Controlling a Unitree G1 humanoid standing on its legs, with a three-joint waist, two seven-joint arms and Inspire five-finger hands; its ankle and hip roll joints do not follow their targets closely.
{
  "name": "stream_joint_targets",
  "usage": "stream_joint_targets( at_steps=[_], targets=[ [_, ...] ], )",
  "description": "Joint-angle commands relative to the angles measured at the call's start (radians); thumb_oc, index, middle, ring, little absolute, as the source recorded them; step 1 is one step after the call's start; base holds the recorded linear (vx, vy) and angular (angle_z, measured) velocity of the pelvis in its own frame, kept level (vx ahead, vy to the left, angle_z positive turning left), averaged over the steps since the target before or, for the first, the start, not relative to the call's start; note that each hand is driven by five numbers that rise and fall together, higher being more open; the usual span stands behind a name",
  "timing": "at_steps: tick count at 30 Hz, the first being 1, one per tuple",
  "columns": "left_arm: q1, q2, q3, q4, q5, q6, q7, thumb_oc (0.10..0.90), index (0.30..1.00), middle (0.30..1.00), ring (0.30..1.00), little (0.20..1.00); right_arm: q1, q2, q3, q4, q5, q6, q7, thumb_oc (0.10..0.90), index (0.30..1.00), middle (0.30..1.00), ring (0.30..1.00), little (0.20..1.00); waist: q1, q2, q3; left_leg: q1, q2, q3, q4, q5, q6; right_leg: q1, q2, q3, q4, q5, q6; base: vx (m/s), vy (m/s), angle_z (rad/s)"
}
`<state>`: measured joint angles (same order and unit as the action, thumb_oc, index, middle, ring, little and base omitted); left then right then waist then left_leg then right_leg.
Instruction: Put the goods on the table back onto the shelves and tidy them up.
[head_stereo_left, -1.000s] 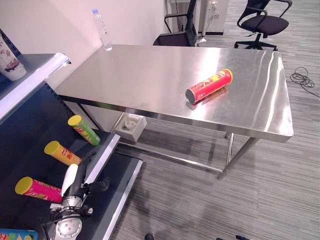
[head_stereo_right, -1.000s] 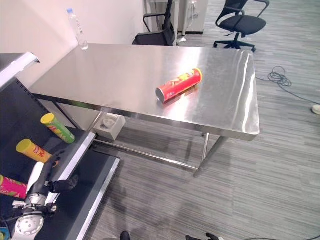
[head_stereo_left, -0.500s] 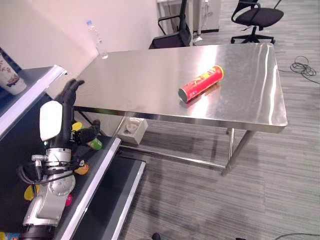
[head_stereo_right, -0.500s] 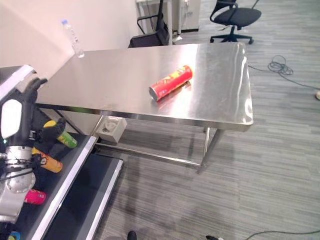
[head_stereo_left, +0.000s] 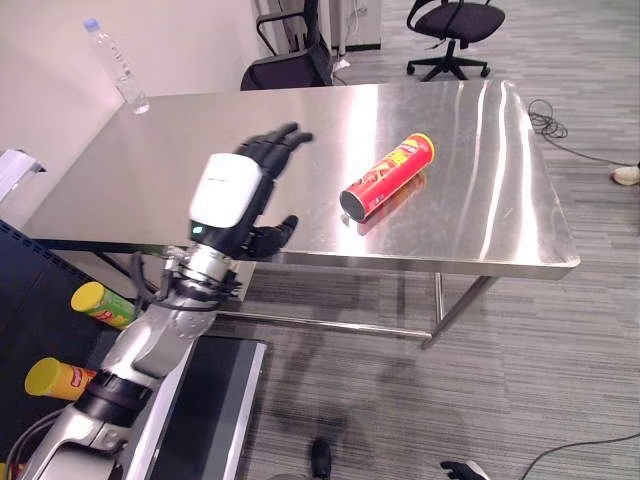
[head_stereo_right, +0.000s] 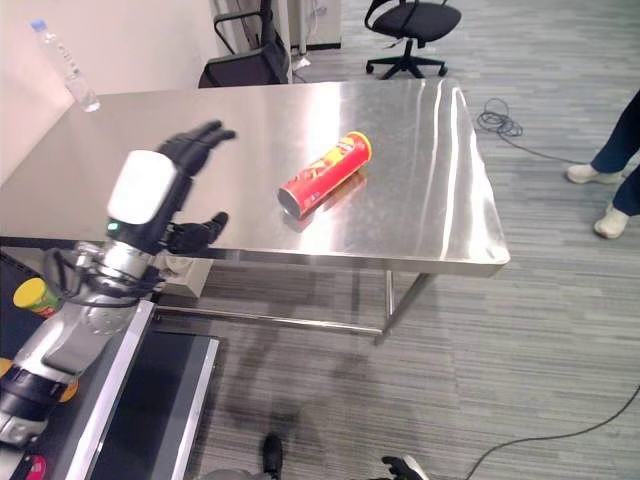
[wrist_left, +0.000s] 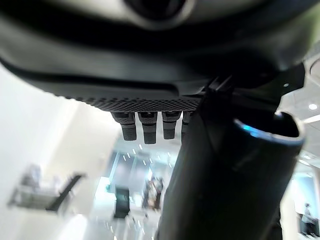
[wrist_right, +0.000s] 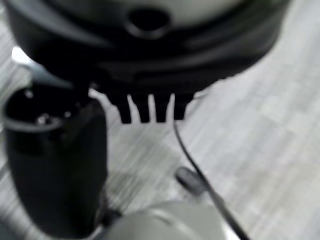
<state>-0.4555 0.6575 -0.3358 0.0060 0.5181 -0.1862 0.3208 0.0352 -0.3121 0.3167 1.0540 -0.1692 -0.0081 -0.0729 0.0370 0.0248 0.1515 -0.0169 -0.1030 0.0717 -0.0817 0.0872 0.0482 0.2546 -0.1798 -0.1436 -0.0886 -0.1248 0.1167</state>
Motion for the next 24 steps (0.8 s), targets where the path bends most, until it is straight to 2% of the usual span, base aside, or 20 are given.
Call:
stream_joint_targets(
  at_steps=[1, 2, 3, 4, 5, 6, 7, 8, 9, 11, 12, 13, 15, 16, 18, 19, 20, 21, 22, 24],
  targets=[
    [-0.169, -0.074, 0.075, 0.017, 0.017, 0.06, 0.016, 0.8, 0.9, 0.9, 0.9, 0.9, -0.029, -0.051, 0.027, -0.036, -0.07, 0.011, -0.009, 0.8, 0.9, 0.9, 0.9, 0.9, 0.017, -0.011, -0.101, -0.071, 0.022, 0.02, 0.034, -0.027, -0.034, -0.148, 0.087, 0.017, 0.421, 0.009, 0.03, 0.07, 0.104, -0.2],
    [-0.169, -0.075, 0.075, 0.017, 0.017, 0.06, 0.015, 0.8, 0.9, 0.9, 0.9, 0.9, -0.029, -0.051, 0.027, -0.036, -0.07, 0.012, -0.009, 0.8, 0.9, 0.9, 0.9, 0.9, 0.018, -0.012, -0.101, -0.072, 0.022, 0.022, 0.034, -0.027, -0.034, -0.152, 0.086, 0.019, 0.427, 0.007, 0.03, 0.1, 0.201, -0.26],
    [-0.181, -0.094, 0.069, 0.007, 0.023, 0.08, 0.012, 0.8, 0.9, 0.9, 0.9, 0.9, -0.043, -0.056, 0.045, -0.087, -0.09, 0.018, 0.0, 0.8, 0.9, 0.9, 0.9, 0.9, 0.001, -0.003, -0.071, -0.028, 0.027, 0.033, 0.026, -0.046, -0.011, -0.232, 0.063, -0.006, 0.595, 0.106, 0.069, 0.02, 0.152, -0.18],
    [-0.196, -0.103, 0.066, 0.007, 0.023, 0.088, 0.012, 0.8, 0.9, 0.9, 0.9, 0.9, -0.05, -0.059, 0.052, -0.098, -0.095, 0.021, 0.005, 0.8, 0.9, 0.9, 0.9, 0.9, -0.006, 0.003, -0.052, -0.009, 0.027, 0.04, 0.021, -0.051, 0.003, -0.275, 0.048, -0.021, 0.695, 0.135, 0.085, 0.02, 0.152, -0.1],
    [-0.197, -0.103, 0.066, 0.007, 0.023, 0.088, 0.012, 0.8, 0.9, 0.9, 0.9, 0.9, -0.051, -0.059, 0.051, -0.099, -0.095, 0.022, 0.005, 0.8, 0.9, 0.9, 0.9, 0.9, -0.005, 0.002, -0.051, -0.009, 0.026, 0.04, 0.021, -0.05, 0.004, -0.277, 0.046, -0.02, 0.699, 0.133, 0.085, 0.06, 0.119, 0.12],
    [-0.203, -0.12, 0.06, 0.003, 0.016, 0.098, 0.007, 0.8, 0.9, 0.9, 0.9, 0.9, -0.052, -0.05, 0.058, -0.104, -0.099, 0.024, 0.004, 0.8, 0.9, 0.9, 0.9, 0.9, -0.011, 0.02, -0.036, 0.028, 0.044, 0.047, 0.015, -0.067, 0.014, -0.327, 0.033, -0.071, 0.796, 0.148, 0.086, 0.05, 0.064, 0.09],
    [-0.205, -0.123, 0.061, 0.003, 0.015, 0.1, 0.005, 0.8, 0.9, 0.9, 0.9, 0.9, -0.053, -0.053, 0.057, -0.105, -0.099, 0.025, 0.004, 0.8, 0.9, 0.9, 0.9, 0.9, -0.013, 0.015, -0.031, 0.03, 0.035, 0.045, 0.012, -0.066, 0.017, -0.339, 0.021, -0.069, 0.824, 0.138, 0.087, 0.18, 0.071, 0.21],
    [-0.207, -0.129, 0.071, -0.014, 0.027, 0.108, 0.001, 0.8, 0.9, 0.9, 0.9, 0.9, -0.045, -0.047, 0.058, -0.128, -0.108, 0.026, 0.002, 0.8, 0.9, 0.9, 0.9, 0.9, -0.007, 0.011, -0.032, 0.055, 0.037, 0.055, 0.004, -0.083, 0.014, -0.361, -0.035, -0.118, 0.798, 0.114, 0.073, 0.15, -0.03, 0.09],
    [-0.214, -0.126, 0.073, -0.02, 0.028, 0.104, 0.003, 0.8, 0.9, 0.9, 0.9, 0.9, -0.04, -0.047, 0.058, -0.141, -0.112, 0.026, 0.0, 0.8, 0.9, 0.9, 0.9, 0.9, -0.005, 0.01, -0.033, 0.059, 0.043, 0.052, 0.002, -0.091, 0.006, -0.367, -0.06, -0.135, 0.745, 0.079, 0.055, 0.18, -0.041, 0.09],
    [-0.224, -0.121, 0.073, -0.024, 0.027, 0.099, 0.003, 0.8, 0.9, 0.9, 0.9, 0.9, -0.039, -0.048, 0.057, -0.139, -0.111, 0.024, -0.001, 0.8, 0.9, 0.9, 0.9, 0.9, -0.007, 0.015, -0.033, 0.061, 0.058, 0.043, 0.002, -0.096, -0.009, -0.368, -0.072, -0.153, 0.684, 0.038, 0.032, 0.1, -0.166, -0.11],
    [-0.235, -0.103, 0.075, -0.025, 0.03, 0.096, 0.005, 0.8, 0.9, 0.9, 0.9, 0.9, -0.045, -0.051, 0.05, -0.136, -0.11, 0.025, -0.002, 0.8, 0.9, 0.9, 0.9, 0.9, -0.006, 0.018, -0.028, 0.071, 0.078, 0.029, 0.005, -0.113, -0.034, -0.377, -0.118, -0.145, 0.555, 0.019, 0.024, 0.11, -0.217, -0.1],
    [-0.235, -0.103, 0.075, -0.025, 0.03, 0.096, 0.005, 0.8, 0.9, 0.9, 0.9, 0.9, -0.045, -0.051, 0.05, -0.136, -0.11, 0.025, -0.002, 0.8, 0.9, 0.9, 0.9, 0.9, -0.006, 0.018, -0.028, 0.071, 0.078, 0.029, 0.005, -0.113, -0.034, -0.377, -0.118, -0.145, 0.555, 0.019, 0.024, 0.1, -0.253, -0.03],
    [-0.236, -0.078, 0.08, -0.03, 0.05, 0.096, 0.008, 0.8, 0.9, 0.9, 0.9, 0.9, -0.039, -0.048, 0.042, -0.129, -0.114, 0.031, 0.0, 0.8, 0.9, 0.9, 0.9, 0.9, -0.004, 0.014, -0.028, 0.082, 0.098, 0.005, 0.005, -0.13, -0.056, -0.372, -0.167, -0.099, 0.398, 0.089, 0.043, 0.14, -0.337, 0.2],
    [-0.221, -0.042, 0.095, -0.052, 0.075, 0.097, 0.01, 0.8, 0.9, 0.9, 0.9, 0.9, -0.028, -0.043, 0.03, -0.137, -0.117, 0.034, 0.006, 0.8, 0.9, 0.9, 0.9, 0.9, 0.0, 0.005, -0.034, 0.088, 0.113, -0.017, 0.006, -0.136, -0.075, -0.359, -0.22, -0.041, 0.297, 0.197, 0.068, 0.21, -0.492, 0.56],
    [-0.194, -0.007, 0.125, -0.085, 0.091, 0.097, 0.016, 0.8, 0.9, 0.9, 0.9, 0.9, -0.012, -0.032, 0.017, -0.137, -0.117, 0.036, 0.012, 0.8, 0.9, 0.9, 0.9, 0.9, 0.007, -0.014, -0.042, 0.085, 0.123, -0.042, 0.018, -0.135, -0.091, -0.331, -0.262, 0.028, 0.229, 0.308, 0.092, 0.12, -0.368, 0.58],
    [-0.188, -0.006, 0.128, -0.09, 0.091, 0.098, 0.013, 0.8, 0.9, 0.9, 0.9, 0.9, -0.011, -0.031, 0.019, -0.137, -0.117, 0.036, 0.012, 0.8, 0.9, 0.9, 0.9, 0.9, 0.006, -0.015, -0.045, 0.09, 0.122, -0.041, 0.018, -0.144, -0.09, -0.321, -0.263, 0.026, 0.218, 0.307, 0.097, 0.09, -0.267, 0.49],
    [-0.183, 0.006, 0.137, -0.093, 0.098, 0.101, 0.021, 0.8, 0.9, 0.9, 0.9, 0.9, -0.005, -0.03, 0.015, -0.138, -0.116, 0.036, 0.015, 0.8, 0.9, 0.9, 0.9, 0.9, 0.007, -0.024, -0.053, 0.089, 0.131, -0.053, 0.022, -0.144, -0.101, -0.309, -0.273, 0.066, 0.199, 0.344, 0.107, 0.09, -0.314, 0.48],
    [-0.193, 0.015, 0.139, -0.09, 0.103, 0.108, 0.029, 0.8, 0.9, 0.9, 0.9, 0.9, -0.004, -0.031, 0.012, -0.135, -0.113, 0.036, 0.015, 0.8, 0.9, 0.9, 0.9, 0.9, 0.008, -0.032, -0.058, 0.077, 0.142, -0.076, 0.03, -0.135, -0.114, -0.301, -0.271, 0.125, 0.185, 0.369, 0.112, 0.13, -0.621, 0.64],
    [-0.213, 0.035, 0.134, -0.085, 0.11, 0.118, 0.037, 0.8, 0.9, 0.9, 0.9, 0.9, -0.013, -0.04, 0.018, -0.147, -0.114, 0.044, 0.019, 0.8, 0.9, 0.9, 0.9, 0.9, 0.017, -0.047, -0.067, 0.075, 0.178, -0.115, 0.041, -0.127, -0.139, -0.298, -0.233, 0.22, 0.19, 0.362, 0.126, 0.11, -0.548, 0.59],
    [-0.216, 0.046, 0.14, -0.088, 0.112, 0.122, 0.036, 0.8, 0.9, 0.9, 0.9, 0.9, -0.014, -0.038, 0.02, -0.152, -0.115, 0.044, 0.021, 0.8, 0.9, 0.9, 0.9, 0.9, 0.023, -0.053, -0.076, 0.079, 0.188, -0.126, 0.038, -0.129, -0.145, -0.288, -0.224, 0.217, 0.18, 0.331, 0.131, 0.08, -0.314, 0.6]
  ],
)
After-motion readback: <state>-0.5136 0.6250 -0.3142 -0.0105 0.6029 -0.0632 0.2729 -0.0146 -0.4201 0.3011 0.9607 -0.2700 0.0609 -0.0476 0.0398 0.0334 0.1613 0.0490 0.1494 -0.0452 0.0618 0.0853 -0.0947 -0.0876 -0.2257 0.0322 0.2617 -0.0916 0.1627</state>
